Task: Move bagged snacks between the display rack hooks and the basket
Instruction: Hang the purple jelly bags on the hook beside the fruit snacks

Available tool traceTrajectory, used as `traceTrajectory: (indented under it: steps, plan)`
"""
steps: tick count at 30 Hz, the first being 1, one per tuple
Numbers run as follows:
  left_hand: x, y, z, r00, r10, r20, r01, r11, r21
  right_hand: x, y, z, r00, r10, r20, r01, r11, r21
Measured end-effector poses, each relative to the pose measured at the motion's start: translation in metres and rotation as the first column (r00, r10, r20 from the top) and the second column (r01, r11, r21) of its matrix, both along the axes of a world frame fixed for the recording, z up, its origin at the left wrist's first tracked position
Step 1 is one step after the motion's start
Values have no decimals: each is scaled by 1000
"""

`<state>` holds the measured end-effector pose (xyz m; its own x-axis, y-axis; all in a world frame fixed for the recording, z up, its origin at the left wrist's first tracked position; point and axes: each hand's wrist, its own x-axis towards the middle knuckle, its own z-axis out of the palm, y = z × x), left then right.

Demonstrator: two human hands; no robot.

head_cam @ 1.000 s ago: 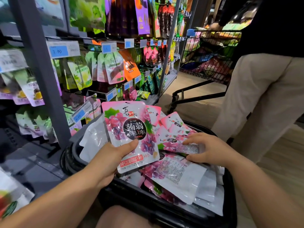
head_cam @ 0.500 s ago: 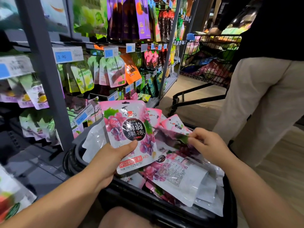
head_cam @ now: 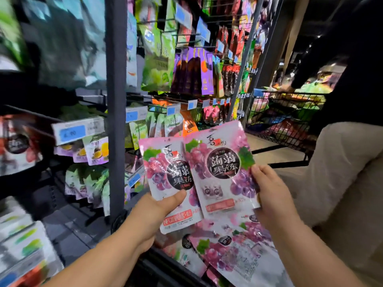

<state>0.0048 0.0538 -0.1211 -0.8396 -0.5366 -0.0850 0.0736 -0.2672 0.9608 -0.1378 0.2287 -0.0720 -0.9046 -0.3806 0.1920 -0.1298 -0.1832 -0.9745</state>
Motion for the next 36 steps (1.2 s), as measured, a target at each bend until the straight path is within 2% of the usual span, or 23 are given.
traceTrajectory:
  steps: [2,4,9,12,16,20,24,27,32,36]
  plan:
    - [11,-8,10,1000,23,-17,-23,1000,-12,12,-22,5,998,46,35,-46,999,-6]
    - [23,-20,18,997,70,-30,-71,997,-33,25,-45,8,997,79,7,-79,997,17]
    - [66,-50,35,978,196,-79,-204,973,-110,56,-90,24,949,205,-240,-174,974,143]
    - [94,-69,43,961,259,-95,-273,946,-173,75,-111,36,875,404,-267,-328,900,288]
    - [132,-89,58,928,355,-116,-373,899,-228,98,-139,49,749,631,-204,-554,764,330]
    - [174,-103,77,891,434,-134,-453,823,-342,122,-175,59,713,677,-185,-650,736,188]
    - [221,-113,96,838,516,-178,-546,776,-316,150,-210,68,696,686,-213,-691,720,61]
    - [257,-119,110,760,609,-225,-648,686,-331,175,-235,82,653,719,-237,-742,671,-8]
    - [306,-113,135,667,684,-294,-744,597,-300,219,-266,112,568,764,-307,-814,576,-72]
    - [338,-124,142,632,721,-284,-757,496,-426,247,-283,137,530,794,-298,-845,523,-109]
